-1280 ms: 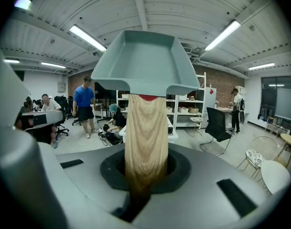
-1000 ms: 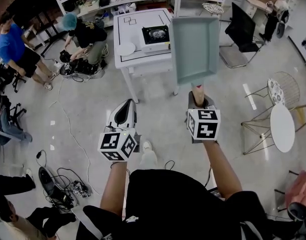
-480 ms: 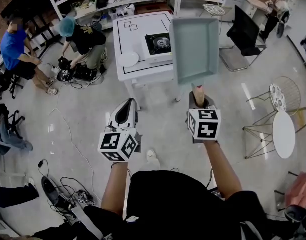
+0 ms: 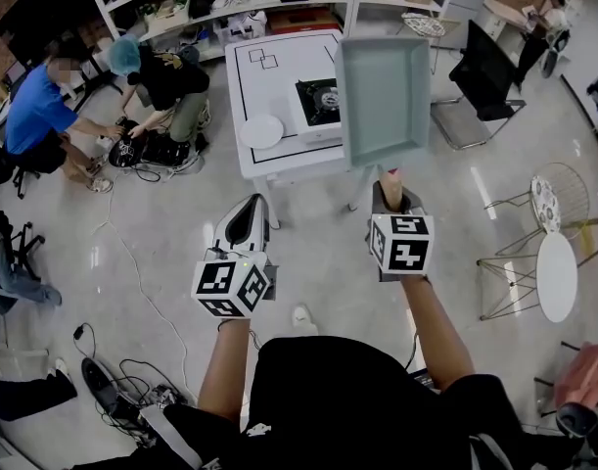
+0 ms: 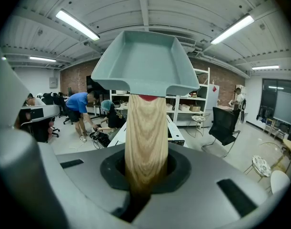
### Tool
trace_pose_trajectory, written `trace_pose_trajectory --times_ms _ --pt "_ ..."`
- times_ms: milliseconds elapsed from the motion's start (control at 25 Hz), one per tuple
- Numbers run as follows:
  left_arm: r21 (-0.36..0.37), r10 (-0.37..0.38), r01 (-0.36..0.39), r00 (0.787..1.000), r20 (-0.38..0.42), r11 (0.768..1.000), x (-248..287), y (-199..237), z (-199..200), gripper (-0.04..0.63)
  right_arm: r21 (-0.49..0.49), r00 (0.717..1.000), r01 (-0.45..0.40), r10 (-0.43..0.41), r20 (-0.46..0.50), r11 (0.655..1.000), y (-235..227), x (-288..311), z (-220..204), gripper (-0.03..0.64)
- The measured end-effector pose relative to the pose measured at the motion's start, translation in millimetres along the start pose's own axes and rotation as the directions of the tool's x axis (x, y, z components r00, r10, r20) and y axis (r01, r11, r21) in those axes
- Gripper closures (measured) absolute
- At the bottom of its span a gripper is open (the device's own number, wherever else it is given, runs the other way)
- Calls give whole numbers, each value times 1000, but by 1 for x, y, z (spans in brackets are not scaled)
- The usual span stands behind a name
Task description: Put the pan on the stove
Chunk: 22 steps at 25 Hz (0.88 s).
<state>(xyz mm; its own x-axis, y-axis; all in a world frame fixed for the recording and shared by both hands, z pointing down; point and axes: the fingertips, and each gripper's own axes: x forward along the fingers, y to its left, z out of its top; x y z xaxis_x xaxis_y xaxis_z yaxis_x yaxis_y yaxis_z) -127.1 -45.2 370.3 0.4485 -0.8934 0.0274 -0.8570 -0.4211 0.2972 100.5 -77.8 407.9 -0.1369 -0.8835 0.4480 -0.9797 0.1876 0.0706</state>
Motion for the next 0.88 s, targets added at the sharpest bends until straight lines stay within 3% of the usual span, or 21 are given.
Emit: trace_pose_trajectory --times_ms 360,880 --pt "-30 -25 24 999 -29 999 23 41 -5 588 -6 1000 11 -11 -26 1000 27 38 8 601" --pt "-30 -42 41 997 -60 999 44 46 -19 588 -19 999 18 -19 -50 1000 23 64 8 601"
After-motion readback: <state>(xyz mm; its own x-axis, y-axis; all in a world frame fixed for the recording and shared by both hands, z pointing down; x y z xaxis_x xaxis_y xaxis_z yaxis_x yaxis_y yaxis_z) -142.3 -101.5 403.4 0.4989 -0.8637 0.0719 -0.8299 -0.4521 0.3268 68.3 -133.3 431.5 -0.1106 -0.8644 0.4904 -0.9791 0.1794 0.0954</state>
